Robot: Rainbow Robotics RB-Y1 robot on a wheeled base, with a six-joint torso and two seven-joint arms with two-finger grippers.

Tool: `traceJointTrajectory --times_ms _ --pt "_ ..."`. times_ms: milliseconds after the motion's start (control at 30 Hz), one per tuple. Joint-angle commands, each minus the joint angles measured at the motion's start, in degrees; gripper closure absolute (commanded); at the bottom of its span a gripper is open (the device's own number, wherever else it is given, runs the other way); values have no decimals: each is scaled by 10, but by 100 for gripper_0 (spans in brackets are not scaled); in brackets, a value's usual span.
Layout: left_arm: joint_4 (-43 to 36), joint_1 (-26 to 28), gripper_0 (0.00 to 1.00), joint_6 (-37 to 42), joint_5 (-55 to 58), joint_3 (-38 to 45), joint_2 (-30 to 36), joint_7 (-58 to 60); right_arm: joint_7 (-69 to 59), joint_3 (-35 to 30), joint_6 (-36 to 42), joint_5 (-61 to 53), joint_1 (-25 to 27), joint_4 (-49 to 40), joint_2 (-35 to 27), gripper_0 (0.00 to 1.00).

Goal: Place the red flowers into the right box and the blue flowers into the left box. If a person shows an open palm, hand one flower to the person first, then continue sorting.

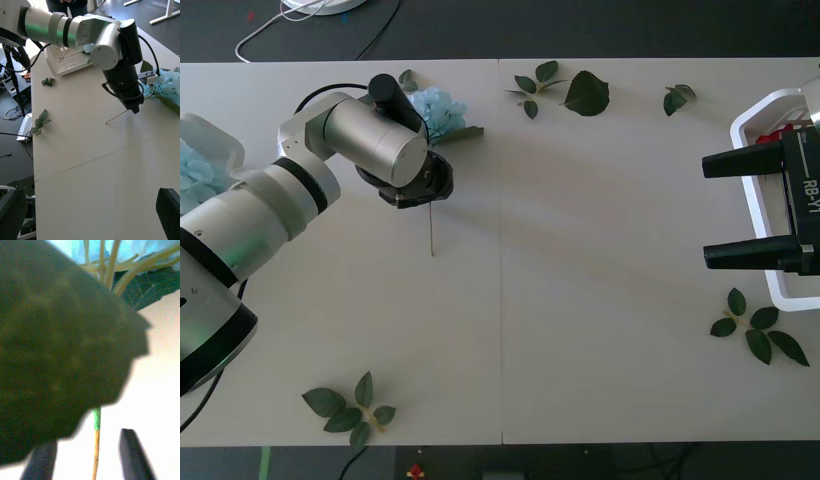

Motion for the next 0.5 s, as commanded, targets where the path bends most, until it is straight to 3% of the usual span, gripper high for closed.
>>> traceJointTrajectory --times_ms 33,267,500 --pt "-3 -29 100 -7 0 -2 -11 -7 15 2 1 -7 6 -12 9 0" --pt "-4 -30 100 -7 -51 -1 -7 -2 15 2 1 -7 6 -12 9 0" --pt "-28 -29 100 42 -163 102 38 6 15 2 1 -7 6 -12 9 0"
